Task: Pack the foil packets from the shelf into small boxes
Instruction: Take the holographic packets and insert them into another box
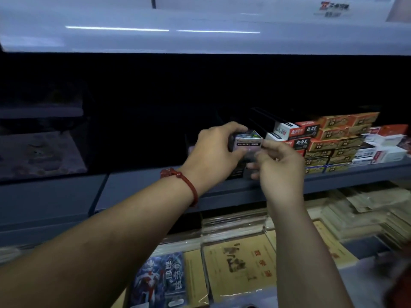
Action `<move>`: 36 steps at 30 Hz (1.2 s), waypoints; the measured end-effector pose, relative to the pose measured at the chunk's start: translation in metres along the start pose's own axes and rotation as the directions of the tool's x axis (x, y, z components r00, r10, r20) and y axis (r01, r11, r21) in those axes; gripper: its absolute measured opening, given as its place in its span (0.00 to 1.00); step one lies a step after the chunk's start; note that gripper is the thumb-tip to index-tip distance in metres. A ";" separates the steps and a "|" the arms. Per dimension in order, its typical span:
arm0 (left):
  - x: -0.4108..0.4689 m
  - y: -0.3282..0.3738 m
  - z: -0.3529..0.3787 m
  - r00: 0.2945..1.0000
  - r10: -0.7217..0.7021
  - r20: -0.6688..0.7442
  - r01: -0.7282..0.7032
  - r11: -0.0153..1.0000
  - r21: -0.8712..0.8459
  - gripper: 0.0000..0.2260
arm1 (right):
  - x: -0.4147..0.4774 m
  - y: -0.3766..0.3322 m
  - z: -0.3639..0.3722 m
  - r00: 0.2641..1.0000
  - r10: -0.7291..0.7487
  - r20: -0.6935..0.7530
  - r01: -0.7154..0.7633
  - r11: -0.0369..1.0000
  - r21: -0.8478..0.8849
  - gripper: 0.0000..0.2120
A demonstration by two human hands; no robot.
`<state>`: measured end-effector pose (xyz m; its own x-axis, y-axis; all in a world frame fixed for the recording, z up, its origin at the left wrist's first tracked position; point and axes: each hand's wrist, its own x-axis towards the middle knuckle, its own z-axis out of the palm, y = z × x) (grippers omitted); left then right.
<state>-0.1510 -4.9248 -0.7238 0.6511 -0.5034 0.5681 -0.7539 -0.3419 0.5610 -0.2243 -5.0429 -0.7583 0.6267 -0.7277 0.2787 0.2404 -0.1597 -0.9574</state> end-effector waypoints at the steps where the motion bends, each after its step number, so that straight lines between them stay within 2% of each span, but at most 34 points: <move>1: 0.004 0.000 0.002 1.000 0.010 0.020 -0.010 1.000 0.013 0.18 | 0.000 0.003 -0.002 1.000 0.025 0.001 -0.025 1.000 -0.008 0.13; 6: 0.022 -0.003 0.012 0.997 -0.004 0.074 0.001 0.999 0.042 0.20 | 0.004 0.021 -0.005 0.996 0.087 -0.009 -0.087 0.989 -0.118 0.16; 9: 0.028 -0.004 0.016 0.995 -0.020 0.096 0.015 0.999 0.049 0.22 | 0.001 0.025 -0.005 0.999 0.022 -0.034 -0.029 0.979 -0.201 0.17; 15: 0.027 -0.011 0.021 0.994 -0.027 0.109 0.014 0.992 0.122 0.22 | -0.006 0.021 -0.014 0.997 -0.032 0.063 0.053 0.931 -0.360 0.26; 23: 0.034 -0.011 0.017 0.990 -0.085 0.115 0.059 0.977 0.207 0.19 | -0.008 0.020 -0.006 0.985 -0.090 0.144 0.153 0.837 -0.526 0.28; 27: 0.037 -0.012 0.014 0.983 -0.118 0.140 0.087 0.973 0.212 0.17 | -0.005 0.022 -0.005 0.971 -0.138 0.195 0.231 0.748 -0.622 0.29; 36: 0.036 -0.015 0.015 0.984 -0.099 0.149 0.068 0.977 0.202 0.18 | -0.007 0.017 -0.003 0.966 -0.119 0.230 0.259 0.500 -0.827 0.30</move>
<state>-0.1174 -4.9493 -0.7209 0.7022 -0.5794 0.4137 -0.7102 -0.5285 0.4651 -0.2268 -5.0423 -0.7771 0.7475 -0.5302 0.4002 -0.3306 -0.8194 -0.4683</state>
